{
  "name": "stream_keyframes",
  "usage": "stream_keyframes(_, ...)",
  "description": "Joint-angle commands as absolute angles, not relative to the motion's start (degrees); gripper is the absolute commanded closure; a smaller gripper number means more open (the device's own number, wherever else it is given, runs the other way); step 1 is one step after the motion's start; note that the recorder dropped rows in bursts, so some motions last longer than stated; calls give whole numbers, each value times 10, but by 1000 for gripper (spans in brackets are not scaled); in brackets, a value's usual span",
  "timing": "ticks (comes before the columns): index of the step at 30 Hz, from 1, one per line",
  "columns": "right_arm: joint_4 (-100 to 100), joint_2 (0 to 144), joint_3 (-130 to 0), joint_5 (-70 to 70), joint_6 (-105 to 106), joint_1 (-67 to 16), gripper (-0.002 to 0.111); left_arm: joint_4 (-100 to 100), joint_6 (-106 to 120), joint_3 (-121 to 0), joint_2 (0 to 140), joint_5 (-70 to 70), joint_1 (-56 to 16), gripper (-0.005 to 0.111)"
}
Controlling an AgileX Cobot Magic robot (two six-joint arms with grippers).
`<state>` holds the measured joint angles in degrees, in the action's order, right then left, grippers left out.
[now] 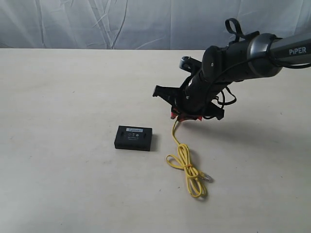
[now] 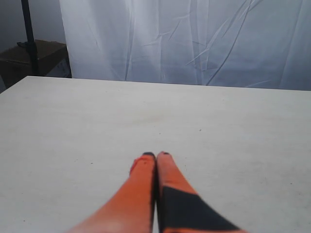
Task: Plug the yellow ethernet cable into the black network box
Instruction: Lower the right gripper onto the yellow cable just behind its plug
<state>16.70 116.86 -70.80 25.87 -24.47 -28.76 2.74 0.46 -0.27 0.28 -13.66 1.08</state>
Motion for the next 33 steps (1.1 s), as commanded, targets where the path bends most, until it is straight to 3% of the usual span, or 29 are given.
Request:
stream_keyframes(1,138,1168,-711,248,-282,-287,89,27,4,0,0,-133,12,107)
stream_keyframes(33,81,1194,-711,220,-341,-307,89,27,4,0,0,-133,12,107)
